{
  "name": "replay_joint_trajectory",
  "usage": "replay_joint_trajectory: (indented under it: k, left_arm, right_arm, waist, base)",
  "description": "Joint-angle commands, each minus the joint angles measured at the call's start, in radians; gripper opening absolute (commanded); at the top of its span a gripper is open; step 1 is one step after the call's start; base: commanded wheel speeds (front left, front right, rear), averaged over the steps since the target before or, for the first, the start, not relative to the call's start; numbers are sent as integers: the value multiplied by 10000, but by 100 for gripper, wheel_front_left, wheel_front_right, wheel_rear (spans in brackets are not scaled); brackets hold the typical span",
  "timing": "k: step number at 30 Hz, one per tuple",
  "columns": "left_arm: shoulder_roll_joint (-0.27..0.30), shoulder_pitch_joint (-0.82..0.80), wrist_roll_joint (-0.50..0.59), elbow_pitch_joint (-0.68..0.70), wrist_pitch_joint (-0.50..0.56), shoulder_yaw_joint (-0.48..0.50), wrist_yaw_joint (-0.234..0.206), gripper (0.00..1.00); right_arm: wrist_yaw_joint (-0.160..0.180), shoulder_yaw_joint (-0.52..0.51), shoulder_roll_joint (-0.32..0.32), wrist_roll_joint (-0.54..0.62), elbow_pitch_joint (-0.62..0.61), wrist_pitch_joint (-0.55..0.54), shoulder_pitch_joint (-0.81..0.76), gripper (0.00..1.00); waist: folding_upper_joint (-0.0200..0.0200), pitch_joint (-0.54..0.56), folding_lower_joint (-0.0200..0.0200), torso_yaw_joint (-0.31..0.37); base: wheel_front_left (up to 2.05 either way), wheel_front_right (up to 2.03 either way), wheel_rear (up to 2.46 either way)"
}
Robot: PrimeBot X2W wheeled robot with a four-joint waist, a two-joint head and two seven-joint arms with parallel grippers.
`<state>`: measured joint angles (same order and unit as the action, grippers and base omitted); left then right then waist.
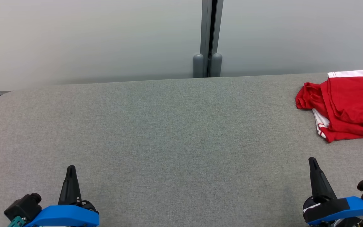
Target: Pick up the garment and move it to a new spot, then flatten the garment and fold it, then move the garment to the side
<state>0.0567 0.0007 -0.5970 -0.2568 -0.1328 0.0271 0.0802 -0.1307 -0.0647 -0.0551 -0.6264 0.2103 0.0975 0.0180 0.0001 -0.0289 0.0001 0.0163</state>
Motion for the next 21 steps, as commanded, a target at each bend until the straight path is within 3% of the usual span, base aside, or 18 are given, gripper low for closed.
replay_joint_trajectory:
  k: [1, 21]
  left_arm:
    - [18, -302, -395, 157, 81, 101, 69, 0]
    - [-6, -565, -3194, 161, 775, 328, 198, 0]
  right_arm:
    - [-2, -45, -4, -418, -89, -70, 324, 0]
    - [-1, -184, 12, -3128, 31, -665, 522, 0]
  waist:
    - [-1, 4, 0, -4]
    - [-1, 57, 0, -37]
  base:
    - [0, 0, 0]
    - [0, 0, 0]
